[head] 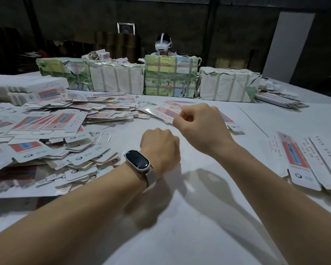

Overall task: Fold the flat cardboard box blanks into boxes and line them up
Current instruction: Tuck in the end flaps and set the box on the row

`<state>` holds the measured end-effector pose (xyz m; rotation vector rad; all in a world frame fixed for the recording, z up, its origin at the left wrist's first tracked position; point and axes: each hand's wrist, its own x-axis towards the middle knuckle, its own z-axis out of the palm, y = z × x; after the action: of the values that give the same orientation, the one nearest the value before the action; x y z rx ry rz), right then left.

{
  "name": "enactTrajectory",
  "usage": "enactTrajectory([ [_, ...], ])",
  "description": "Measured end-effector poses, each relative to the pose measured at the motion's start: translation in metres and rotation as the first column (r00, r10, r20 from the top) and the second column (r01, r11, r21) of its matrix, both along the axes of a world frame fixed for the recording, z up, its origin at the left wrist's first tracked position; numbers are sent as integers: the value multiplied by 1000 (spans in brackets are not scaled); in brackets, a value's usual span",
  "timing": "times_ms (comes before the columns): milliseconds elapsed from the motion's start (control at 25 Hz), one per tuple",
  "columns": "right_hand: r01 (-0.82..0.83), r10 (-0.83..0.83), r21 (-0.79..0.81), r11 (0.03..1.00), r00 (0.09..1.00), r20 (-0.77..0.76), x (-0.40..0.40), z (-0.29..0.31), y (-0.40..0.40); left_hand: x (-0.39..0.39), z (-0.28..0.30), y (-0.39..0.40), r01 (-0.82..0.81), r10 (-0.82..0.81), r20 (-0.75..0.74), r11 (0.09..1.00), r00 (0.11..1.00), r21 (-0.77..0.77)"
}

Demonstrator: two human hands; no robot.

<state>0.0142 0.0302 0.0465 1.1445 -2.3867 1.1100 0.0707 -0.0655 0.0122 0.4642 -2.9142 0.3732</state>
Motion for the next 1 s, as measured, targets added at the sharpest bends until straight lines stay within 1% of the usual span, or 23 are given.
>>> enactTrajectory([
  [80, 11, -11, -19, 1000, 1000, 1, -1, 3, 3, 0, 10, 4, 9, -11, -84, 1000, 996, -25],
  [160, 22, -22, -63, 998, 1000, -4, -4, 9, 8, 0, 21, 7, 21, -23, -163, 1000, 986, -12],
  [200, 25, -27, -112, 993, 1000, -13, -6, 14, 12, 1, 29, 8, 34, -27, -222, 999, 975, 30],
  [240, 30, -36, -176, 984, 999, -31, -7, 20, 17, 2, 40, 7, 69, -29, -314, 991, 949, 116],
  [280, 37, -53, -246, 969, 997, -59, -9, 26, 22, 4, 52, 4, 142, -24, -416, 956, 909, 255],
  [320, 41, -72, -320, 947, 994, -85, -10, 33, 26, 5, 63, 0, 277, -4, -536, 860, 844, 429],
  [360, 35, -81, -386, 922, 991, -103, -10, 38, 30, 6, 71, -2, 445, 51, -640, 677, 766, 587],
  [400, 20, -73, -429, 903, 992, -107, -9, 42, 32, 8, 76, -3, 583, 124, -697, 455, 707, 673],
  [440, 2, -49, -443, 897, 994, -95, -8, 43, 32, 10, 78, -1, 661, 174, -712, 274, 680, 699],
  [480, -10, -18, -427, 904, 998, -63, -6, 42, 31, 12, 76, 0, 703, 201, -715, 137, 670, 698],
  [560, -24, 29, -372, 928, 1000, 9, -4, 37, 28, 12, 67, 5, 733, 228, -706, -62, 671, 677],
  [600, -38, 50, -365, 930, 998, 23, -4, 34, 27, 12, 64, 7, 731, 230, -696, -137, 680, 669],
  [640, -56, 66, -364, 930, 998, 16, -4, 32, 26, 10, 60, 7, 724, 222, -689, -192, 689, 662],
  [720, -79, 69, -338, 938, 997, -40, -5, 31, 27, 9, 55, 8, 702, 191, -680, -290, 708, 650],
  [840, -3, -36, -242, 970, 987, -159, -7, 31, 28, 10, 50, 11, 603, 121, -634, -485, 764, 634],
  [880, 25, -66, -223, 974, 982, -178, -7, 31, 28, 11, 50, 11, 581, 106, -632, -530, 768, 617],
  [920, 30, -69, -224, 974, 983, -167, -7, 31, 29, 11, 50, 10, 567, 92, -631, -552, 770, 611],
  [1000, 0, -33, -260, 966, 992, -123, -7, 33, 29, 11, 49, 7, 550, 70, -622, -551, 780, 628],
])
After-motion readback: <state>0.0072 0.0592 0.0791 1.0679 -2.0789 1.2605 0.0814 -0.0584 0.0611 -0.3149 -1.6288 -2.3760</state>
